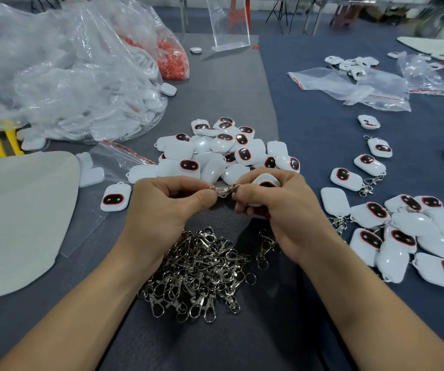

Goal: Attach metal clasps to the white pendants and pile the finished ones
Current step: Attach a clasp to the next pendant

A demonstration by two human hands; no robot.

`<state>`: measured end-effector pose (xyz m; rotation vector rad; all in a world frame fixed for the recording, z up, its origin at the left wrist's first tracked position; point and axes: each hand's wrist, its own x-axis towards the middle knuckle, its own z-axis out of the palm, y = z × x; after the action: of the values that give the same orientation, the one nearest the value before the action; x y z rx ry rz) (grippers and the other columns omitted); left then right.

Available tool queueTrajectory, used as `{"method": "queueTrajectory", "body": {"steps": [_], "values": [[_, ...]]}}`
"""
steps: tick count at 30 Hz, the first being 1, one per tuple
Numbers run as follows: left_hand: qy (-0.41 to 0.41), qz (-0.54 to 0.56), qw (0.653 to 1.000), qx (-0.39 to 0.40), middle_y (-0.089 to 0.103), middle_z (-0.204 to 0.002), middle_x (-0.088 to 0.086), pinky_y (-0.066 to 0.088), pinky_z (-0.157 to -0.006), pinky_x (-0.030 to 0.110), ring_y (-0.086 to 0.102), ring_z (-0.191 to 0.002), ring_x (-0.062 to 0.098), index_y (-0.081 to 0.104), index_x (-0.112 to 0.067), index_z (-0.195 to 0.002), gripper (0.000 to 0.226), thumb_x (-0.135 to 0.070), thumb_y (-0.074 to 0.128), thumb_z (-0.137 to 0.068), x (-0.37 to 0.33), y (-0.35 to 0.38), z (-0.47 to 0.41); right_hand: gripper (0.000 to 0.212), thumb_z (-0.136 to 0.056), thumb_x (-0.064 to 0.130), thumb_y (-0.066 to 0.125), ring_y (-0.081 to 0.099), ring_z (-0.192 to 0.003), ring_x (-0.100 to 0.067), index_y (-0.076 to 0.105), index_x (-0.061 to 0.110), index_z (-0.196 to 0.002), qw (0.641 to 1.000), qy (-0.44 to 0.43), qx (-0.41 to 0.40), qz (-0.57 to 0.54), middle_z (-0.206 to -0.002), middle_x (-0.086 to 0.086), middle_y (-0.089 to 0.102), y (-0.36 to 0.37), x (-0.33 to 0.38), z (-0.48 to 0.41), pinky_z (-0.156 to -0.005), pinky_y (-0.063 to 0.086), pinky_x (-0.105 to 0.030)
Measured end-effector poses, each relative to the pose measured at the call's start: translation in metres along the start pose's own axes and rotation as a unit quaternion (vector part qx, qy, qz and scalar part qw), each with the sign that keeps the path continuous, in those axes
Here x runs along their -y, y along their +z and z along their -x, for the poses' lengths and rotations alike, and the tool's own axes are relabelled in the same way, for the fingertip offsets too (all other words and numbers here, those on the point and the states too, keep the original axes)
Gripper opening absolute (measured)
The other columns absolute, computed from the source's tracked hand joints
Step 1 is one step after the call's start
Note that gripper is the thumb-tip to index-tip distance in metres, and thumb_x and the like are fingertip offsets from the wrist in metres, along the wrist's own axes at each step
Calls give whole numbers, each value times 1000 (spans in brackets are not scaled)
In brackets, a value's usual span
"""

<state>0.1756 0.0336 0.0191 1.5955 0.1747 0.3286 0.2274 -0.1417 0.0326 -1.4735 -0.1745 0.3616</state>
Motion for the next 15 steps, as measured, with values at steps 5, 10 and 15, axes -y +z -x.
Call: {"method": "queueTrajectory", "body": {"steps": [5,10,15], "values": [[62,-75,995,-38,77,-73,-6,56,-68,21,67,-66,6,81,-31,-76,19,-14,88,-72,1,-1,0,28,-75,0,72,62,-62,-12,80,27,-70,972,-80,-102,194,-63,3,71,3,-7,-1,-61,52,-31],[163,-276,947,-14,72,-84,-28,48,-69,14,67,-75,0,77,-39,-90,20,-25,75,-75,0,3,8,12,-75,19,85,68,-64,0,81,30,-72,953,-168,-71,243,-67,16,74,8,-7,4,-62,50,-13],[176,-276,945,-12,73,-86,-29,55,-75,25,70,-80,-5,81,-34,-88,17,-23,74,-77,0,4,11,23,-76,20,86,64,-55,-1,75,36,-63,937,-164,-73,299,-59,16,70,9,-8,6,-50,45,-9]]}}
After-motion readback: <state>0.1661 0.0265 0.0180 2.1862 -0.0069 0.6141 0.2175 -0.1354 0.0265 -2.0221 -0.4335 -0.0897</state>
